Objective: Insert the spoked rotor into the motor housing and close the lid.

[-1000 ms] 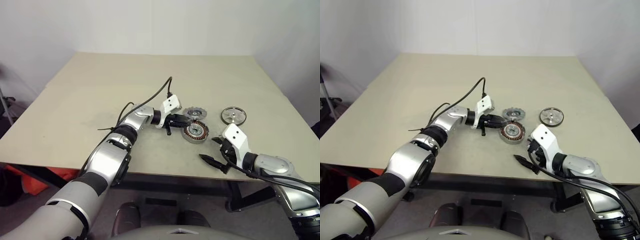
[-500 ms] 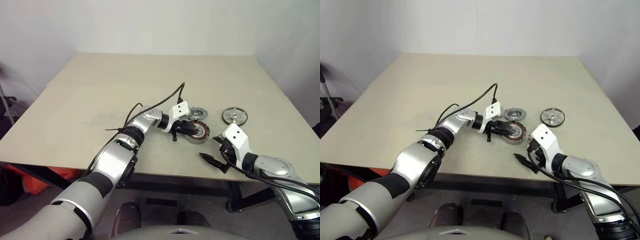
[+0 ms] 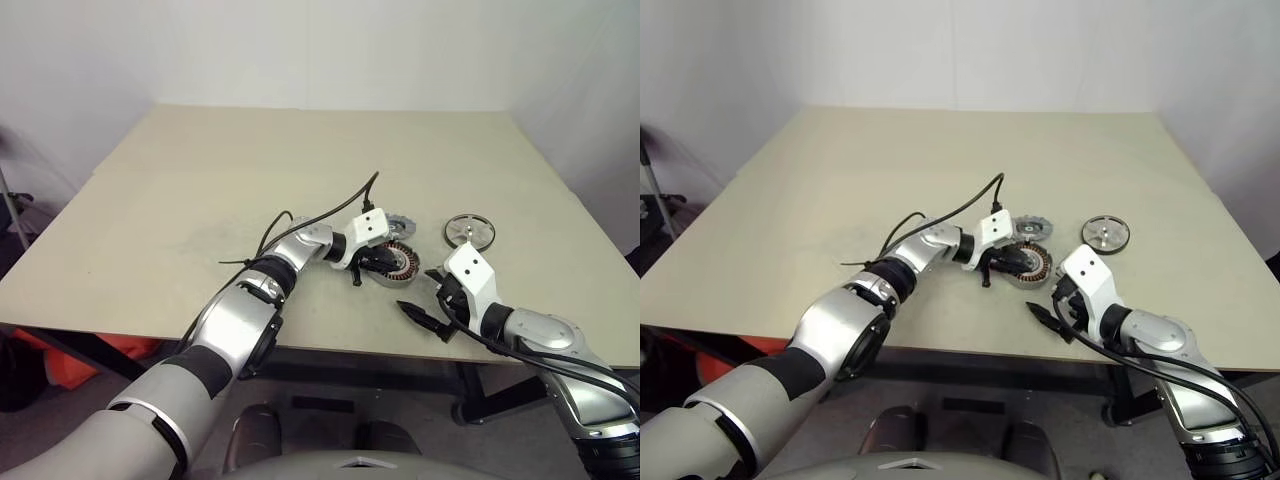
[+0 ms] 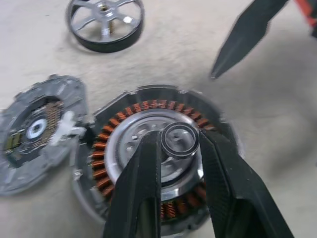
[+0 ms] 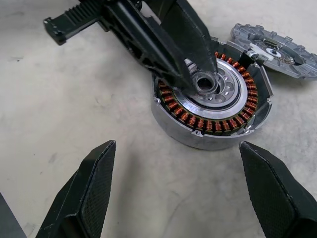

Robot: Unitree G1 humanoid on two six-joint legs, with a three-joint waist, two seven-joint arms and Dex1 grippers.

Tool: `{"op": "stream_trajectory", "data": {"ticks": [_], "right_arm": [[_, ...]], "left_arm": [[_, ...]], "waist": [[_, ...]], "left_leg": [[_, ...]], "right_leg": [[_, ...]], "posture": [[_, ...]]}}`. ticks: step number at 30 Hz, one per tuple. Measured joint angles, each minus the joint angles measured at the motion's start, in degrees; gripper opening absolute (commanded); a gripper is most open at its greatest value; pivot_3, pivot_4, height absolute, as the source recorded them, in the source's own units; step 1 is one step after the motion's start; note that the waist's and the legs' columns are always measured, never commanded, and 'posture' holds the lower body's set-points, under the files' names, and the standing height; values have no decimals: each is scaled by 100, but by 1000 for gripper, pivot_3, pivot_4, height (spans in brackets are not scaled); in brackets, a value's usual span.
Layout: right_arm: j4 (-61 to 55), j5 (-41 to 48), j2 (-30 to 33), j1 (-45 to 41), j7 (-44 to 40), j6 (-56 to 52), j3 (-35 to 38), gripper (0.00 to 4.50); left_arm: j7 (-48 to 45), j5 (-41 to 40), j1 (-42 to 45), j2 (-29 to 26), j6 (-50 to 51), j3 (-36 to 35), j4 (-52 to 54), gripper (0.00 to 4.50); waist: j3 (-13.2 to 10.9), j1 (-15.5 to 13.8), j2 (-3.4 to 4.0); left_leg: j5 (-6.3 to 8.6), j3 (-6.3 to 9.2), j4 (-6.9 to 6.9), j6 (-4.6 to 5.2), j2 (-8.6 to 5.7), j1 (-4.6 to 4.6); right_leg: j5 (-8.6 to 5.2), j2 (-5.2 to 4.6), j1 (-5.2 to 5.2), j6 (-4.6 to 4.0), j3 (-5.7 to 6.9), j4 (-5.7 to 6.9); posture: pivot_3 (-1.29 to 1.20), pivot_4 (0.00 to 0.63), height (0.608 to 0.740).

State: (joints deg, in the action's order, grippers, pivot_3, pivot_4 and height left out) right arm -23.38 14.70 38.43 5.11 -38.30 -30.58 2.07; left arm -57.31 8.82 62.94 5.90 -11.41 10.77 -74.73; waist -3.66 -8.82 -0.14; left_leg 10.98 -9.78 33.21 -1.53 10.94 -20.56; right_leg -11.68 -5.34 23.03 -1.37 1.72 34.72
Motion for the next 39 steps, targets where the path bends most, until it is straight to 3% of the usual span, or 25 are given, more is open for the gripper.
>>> {"op": "stream_trajectory", "data": {"ticks": [25,32,39], "right_arm": [[0,-2,-30,-5,48,-3,-3,4500],[0,-18,-32,-33,71,-3,-3,4500],[3,-68,-32,-92,87,3,-8,4500]], "left_arm": [[411,213,7,104,-8,-2,-113,797],[540,236,20,71,-14,-30,-115,3061],[665,229,32,43,-41,-84,-119,3061]], "waist": [[0,1,0],[0,1,0],[0,1,0]], "left_leg": [[0,4,0,1,-1,-2],[0,6,0,0,-1,-1],[3,12,-1,4,-2,-5]], "right_leg": [[-1,0,0,2,0,-2],[-1,0,0,3,0,-2],[-2,0,0,4,0,-4]], "posture": [[0,0,740],[0,0,740],[0,0,740]]}}
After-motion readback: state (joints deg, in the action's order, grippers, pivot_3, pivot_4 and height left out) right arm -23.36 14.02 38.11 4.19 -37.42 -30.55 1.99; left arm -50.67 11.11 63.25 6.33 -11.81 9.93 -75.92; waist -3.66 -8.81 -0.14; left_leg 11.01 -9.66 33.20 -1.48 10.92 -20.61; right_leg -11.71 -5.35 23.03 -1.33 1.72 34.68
